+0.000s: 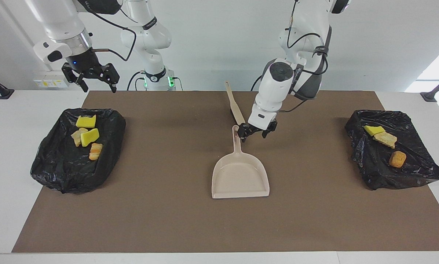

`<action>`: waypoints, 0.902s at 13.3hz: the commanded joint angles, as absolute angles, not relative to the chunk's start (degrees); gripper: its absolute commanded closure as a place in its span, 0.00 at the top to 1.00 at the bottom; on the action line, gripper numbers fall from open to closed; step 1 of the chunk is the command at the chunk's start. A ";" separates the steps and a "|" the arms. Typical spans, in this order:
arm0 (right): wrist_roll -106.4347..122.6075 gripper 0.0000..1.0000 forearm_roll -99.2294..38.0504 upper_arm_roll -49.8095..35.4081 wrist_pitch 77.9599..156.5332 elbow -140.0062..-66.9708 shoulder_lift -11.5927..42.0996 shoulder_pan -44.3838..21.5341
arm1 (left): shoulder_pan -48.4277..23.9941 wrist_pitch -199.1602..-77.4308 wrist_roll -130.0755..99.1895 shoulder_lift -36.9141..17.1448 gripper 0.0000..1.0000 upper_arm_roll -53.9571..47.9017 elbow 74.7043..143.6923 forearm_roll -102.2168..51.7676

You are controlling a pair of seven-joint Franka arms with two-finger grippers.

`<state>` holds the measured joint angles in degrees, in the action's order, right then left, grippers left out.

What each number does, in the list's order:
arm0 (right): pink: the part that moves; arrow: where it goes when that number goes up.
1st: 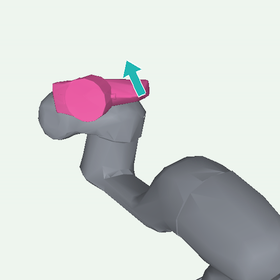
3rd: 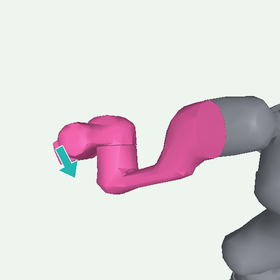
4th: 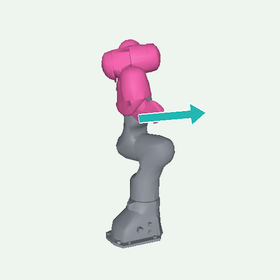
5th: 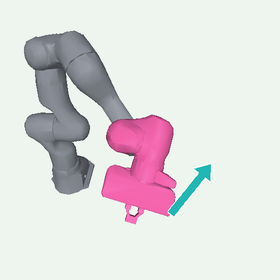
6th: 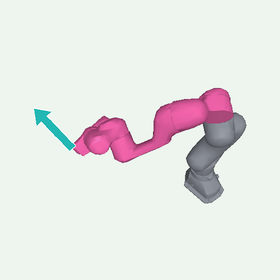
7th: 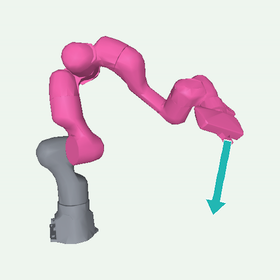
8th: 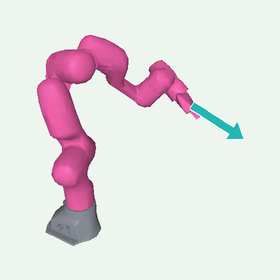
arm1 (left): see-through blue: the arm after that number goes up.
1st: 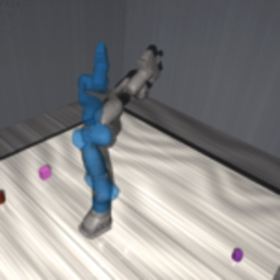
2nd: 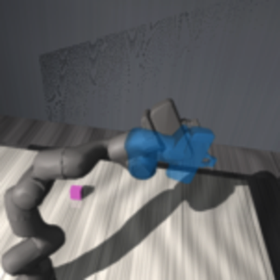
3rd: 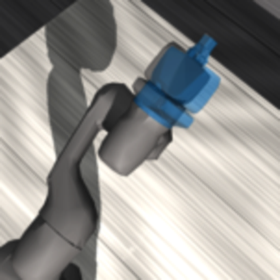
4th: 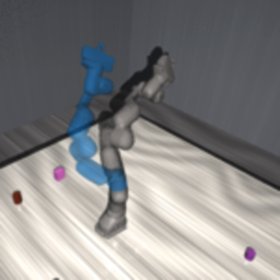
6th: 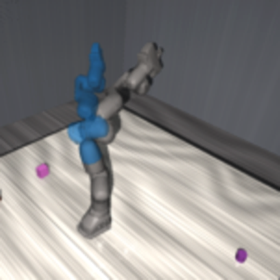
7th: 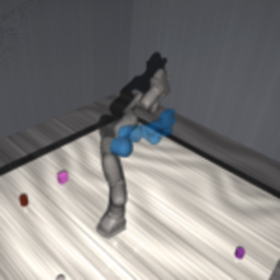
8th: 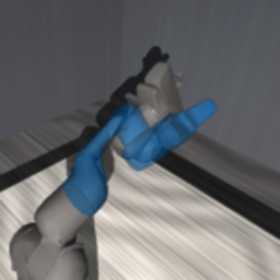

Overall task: Sweep and dump trash in bin
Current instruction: 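Set the dustpan down mid-table with the left gripper and withdraw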

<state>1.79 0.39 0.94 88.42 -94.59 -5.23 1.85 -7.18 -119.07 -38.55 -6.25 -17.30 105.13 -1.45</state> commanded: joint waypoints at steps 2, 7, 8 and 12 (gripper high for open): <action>5.37 1.00 0.44 0.53 86.40 -92.02 -4.13 2.02 | -0.28 -109.27 -26.23 1.57 1.00 -17.58 105.82 -1.49; 1.07 1.00 -0.70 0.61 85.78 -91.93 -2.99 2.20 | 9.47 -100.65 -8.13 6.49 1.00 -17.40 106.00 -1.84; 0.97 1.00 -0.18 0.62 86.56 -92.11 -3.16 2.20 | 11.06 -98.81 -4.69 7.55 1.00 -17.23 105.74 -1.93; 0.88 1.00 -0.53 0.62 87.01 -92.37 -3.34 2.11 | 13.01 -90.29 -1.49 8.17 1.00 -16.18 98.56 -1.93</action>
